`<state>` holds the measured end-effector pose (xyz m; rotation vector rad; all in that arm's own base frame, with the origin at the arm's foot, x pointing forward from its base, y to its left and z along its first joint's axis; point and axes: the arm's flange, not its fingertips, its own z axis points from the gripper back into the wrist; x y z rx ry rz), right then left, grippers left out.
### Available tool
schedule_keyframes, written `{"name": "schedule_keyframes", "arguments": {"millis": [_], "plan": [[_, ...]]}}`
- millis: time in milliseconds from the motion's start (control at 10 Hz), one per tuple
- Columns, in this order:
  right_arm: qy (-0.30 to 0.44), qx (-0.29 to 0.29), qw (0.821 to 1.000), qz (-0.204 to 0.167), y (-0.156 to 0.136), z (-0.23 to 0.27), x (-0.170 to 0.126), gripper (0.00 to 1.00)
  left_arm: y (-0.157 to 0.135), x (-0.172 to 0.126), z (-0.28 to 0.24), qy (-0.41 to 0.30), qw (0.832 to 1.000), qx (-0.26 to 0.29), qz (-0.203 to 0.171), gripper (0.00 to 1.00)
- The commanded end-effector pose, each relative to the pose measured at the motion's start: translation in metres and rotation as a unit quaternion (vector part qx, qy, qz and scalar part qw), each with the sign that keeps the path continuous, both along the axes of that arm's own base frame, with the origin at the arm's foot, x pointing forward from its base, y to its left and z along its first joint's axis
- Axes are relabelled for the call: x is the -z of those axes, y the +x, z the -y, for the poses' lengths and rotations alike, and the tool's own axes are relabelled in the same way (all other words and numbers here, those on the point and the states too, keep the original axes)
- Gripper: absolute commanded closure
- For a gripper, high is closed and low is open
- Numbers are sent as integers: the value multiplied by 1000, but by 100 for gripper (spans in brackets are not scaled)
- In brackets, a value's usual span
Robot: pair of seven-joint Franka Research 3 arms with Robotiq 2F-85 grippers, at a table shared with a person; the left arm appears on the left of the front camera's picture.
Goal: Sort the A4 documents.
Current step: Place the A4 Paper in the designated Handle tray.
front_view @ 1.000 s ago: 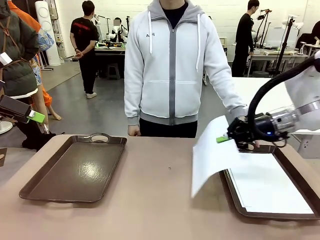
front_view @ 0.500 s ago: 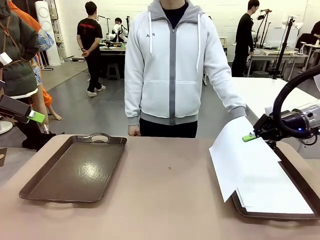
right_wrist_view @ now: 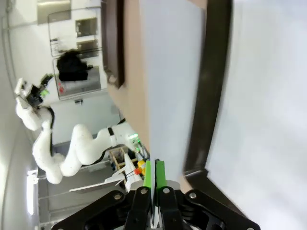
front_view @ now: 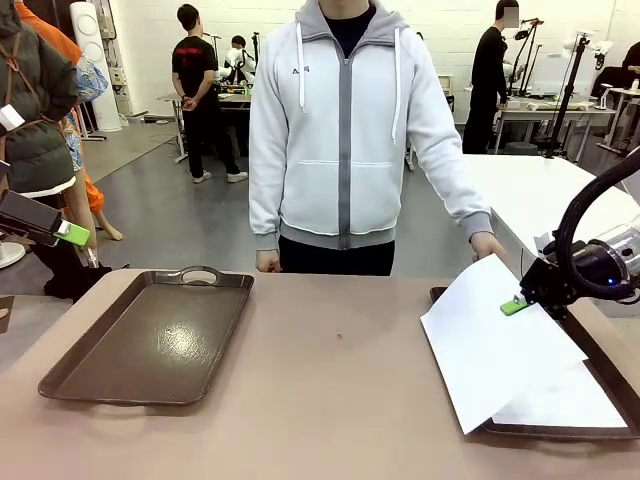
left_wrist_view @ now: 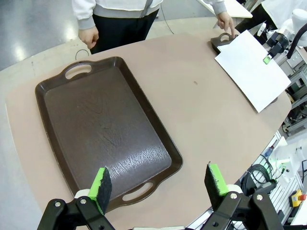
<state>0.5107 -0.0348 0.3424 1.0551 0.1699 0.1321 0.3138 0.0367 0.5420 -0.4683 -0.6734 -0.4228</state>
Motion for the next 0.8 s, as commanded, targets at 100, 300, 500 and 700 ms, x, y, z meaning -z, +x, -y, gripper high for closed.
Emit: {"name": "schedule_keyframes", "arguments": {"millis": [100,300,500,700], "plan": [[-49,47,998,19,6,26,12,99,1,1,-1,-8,1000,9,2,0],[-70,48,996,26,6,42,15,99,1,1,-1,-8,1000,9,2,0],[-70,19,997,20,11,53,12,99,1,1,-1,-8,1000,9,2,0],[-90,-8,996,1,17,60,12,99,1,1,-1,-8,1000,9,2,0]]}}
